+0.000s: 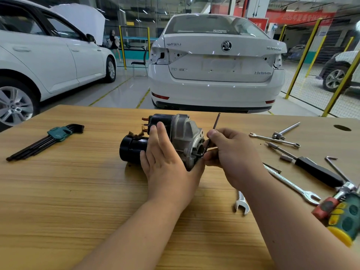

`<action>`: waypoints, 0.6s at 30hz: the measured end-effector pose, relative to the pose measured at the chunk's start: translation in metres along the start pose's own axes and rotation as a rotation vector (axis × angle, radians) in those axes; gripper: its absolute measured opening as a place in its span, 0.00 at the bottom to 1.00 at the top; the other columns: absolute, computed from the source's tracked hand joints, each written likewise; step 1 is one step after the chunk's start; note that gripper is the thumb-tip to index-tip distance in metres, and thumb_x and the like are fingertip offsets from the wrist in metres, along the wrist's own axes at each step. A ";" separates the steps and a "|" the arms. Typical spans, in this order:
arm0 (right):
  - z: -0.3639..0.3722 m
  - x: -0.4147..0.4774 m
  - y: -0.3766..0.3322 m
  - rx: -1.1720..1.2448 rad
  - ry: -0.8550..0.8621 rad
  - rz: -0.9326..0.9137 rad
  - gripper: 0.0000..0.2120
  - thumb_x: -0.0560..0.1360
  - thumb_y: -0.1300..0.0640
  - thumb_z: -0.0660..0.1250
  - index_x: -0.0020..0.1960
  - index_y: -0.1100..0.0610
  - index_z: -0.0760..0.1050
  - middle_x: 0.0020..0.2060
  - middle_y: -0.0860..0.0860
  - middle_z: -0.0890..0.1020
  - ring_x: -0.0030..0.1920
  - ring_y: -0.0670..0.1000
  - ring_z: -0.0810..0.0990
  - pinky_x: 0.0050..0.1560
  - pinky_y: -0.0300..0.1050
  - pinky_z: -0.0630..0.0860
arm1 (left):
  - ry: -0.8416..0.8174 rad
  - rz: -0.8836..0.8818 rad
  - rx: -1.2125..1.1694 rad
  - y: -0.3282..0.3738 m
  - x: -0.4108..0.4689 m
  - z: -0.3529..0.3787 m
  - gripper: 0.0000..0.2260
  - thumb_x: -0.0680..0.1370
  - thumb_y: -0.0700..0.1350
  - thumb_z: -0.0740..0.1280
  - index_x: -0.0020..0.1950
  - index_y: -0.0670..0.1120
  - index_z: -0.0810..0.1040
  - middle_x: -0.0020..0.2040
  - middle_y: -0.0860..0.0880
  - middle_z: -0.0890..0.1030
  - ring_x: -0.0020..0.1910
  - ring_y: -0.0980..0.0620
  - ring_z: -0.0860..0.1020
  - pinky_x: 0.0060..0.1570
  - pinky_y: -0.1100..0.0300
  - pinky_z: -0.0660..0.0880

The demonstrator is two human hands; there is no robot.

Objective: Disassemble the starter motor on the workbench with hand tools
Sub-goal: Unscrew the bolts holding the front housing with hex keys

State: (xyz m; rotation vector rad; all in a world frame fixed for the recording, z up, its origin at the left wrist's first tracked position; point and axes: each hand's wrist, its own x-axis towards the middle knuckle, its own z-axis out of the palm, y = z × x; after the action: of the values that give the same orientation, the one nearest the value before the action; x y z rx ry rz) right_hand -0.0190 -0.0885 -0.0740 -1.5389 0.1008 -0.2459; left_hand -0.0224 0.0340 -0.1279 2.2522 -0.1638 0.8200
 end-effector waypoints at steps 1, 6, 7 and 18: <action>0.000 0.000 0.000 0.014 0.002 0.007 0.08 0.80 0.56 0.63 0.46 0.58 0.78 0.36 0.55 0.81 0.27 0.50 0.79 0.28 0.41 0.76 | 0.001 0.001 0.002 0.000 0.000 0.000 0.51 0.70 0.70 0.64 0.72 0.57 0.26 0.79 0.49 0.39 0.76 0.57 0.39 0.73 0.53 0.37; 0.001 -0.003 0.000 0.038 0.008 0.038 0.08 0.81 0.57 0.63 0.46 0.59 0.78 0.37 0.56 0.81 0.27 0.50 0.79 0.28 0.42 0.76 | -0.024 -0.015 0.017 0.000 0.000 -0.002 0.51 0.71 0.69 0.65 0.73 0.55 0.27 0.79 0.50 0.38 0.76 0.57 0.39 0.74 0.51 0.38; 0.001 -0.003 0.000 0.041 0.005 0.044 0.08 0.81 0.58 0.63 0.46 0.59 0.78 0.37 0.56 0.81 0.27 0.50 0.79 0.29 0.42 0.76 | -0.036 -0.020 0.031 0.000 0.000 -0.002 0.51 0.71 0.69 0.64 0.74 0.53 0.27 0.79 0.50 0.38 0.76 0.56 0.38 0.74 0.50 0.38; -0.005 -0.018 -0.003 -0.276 -0.177 -0.007 0.13 0.80 0.53 0.64 0.42 0.60 0.79 0.27 0.50 0.81 0.26 0.50 0.79 0.28 0.42 0.76 | -0.070 -0.050 0.079 0.001 0.002 -0.003 0.50 0.70 0.71 0.61 0.75 0.52 0.31 0.79 0.47 0.40 0.77 0.53 0.41 0.75 0.49 0.41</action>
State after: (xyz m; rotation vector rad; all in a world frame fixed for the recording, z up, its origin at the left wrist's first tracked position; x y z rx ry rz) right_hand -0.0382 -0.0896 -0.0725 -1.8285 -0.0120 -0.1026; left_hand -0.0225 0.0359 -0.1247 2.3509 -0.1094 0.7328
